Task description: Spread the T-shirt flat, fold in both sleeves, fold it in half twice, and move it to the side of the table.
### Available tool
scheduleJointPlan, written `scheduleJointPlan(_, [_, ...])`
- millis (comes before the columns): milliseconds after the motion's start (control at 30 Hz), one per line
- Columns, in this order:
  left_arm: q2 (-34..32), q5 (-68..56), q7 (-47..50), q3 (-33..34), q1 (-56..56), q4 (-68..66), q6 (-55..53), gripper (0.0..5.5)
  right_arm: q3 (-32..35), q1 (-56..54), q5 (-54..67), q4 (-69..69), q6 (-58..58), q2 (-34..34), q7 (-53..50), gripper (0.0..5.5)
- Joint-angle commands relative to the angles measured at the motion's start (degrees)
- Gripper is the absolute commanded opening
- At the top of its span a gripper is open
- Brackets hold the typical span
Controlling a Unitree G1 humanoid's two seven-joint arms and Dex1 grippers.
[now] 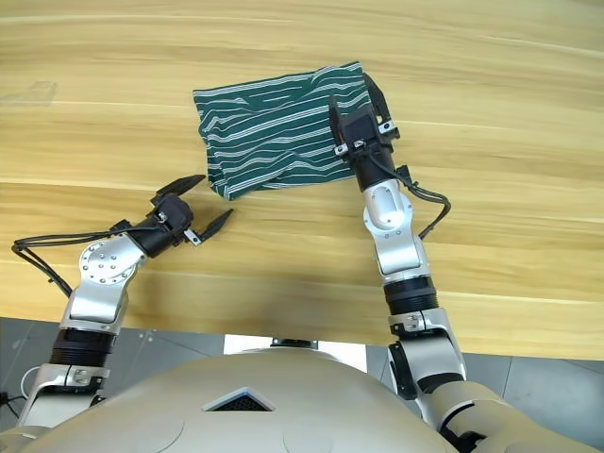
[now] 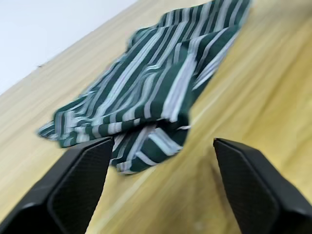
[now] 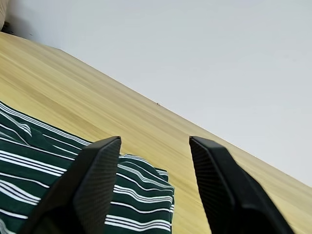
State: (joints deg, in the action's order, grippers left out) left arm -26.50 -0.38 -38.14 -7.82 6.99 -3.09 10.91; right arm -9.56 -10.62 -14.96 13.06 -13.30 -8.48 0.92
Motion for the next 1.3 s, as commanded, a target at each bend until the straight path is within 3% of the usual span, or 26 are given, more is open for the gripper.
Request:
scheduleJointPlan(33, [0.76,-3.00,-3.59,-1.44,-2.68,-1.14,-3.68,3.78,-0.41,-1.50,-1.36,2.57,-0.41,0.11,-1.03,2.59])
scheduleJointPlan(167, [1.86,-5.74,-6.34,-2.38,-4.13,-1.26,-6.59,3.78,-0.01,-1.84,-1.64,4.16,-0.89,-0.01,-1.70,2.59])
scheduleJointPlan(767, [8.56,-11.49,0.48,4.45,-12.82,-12.58,-23.02,3.78,-1.32,-0.22,-5.24,5.60,-3.69,-0.16,-5.98,2.59])
scheduleJointPlan(967, [9.00,-17.16,-1.45,6.67,-8.53,-8.08,-28.44,3.78,-1.47,-0.28,-5.94,6.97,-4.26,-0.05,-7.46,2.59])
scheduleJointPlan(1167, [7.52,-21.20,-3.44,-1.26,9.79,12.32,-35.75,3.78,0.53,0.36,-5.56,4.61,-2.46,-2.41,-6.81,2.59])
scheduleJointPlan(1300, [8.59,-23.29,-2.02,-1.90,10.09,13.12,-39.12,3.78,1.77,0.27,-5.07,2.37,-0.51,-2.81,-6.41,2.59])
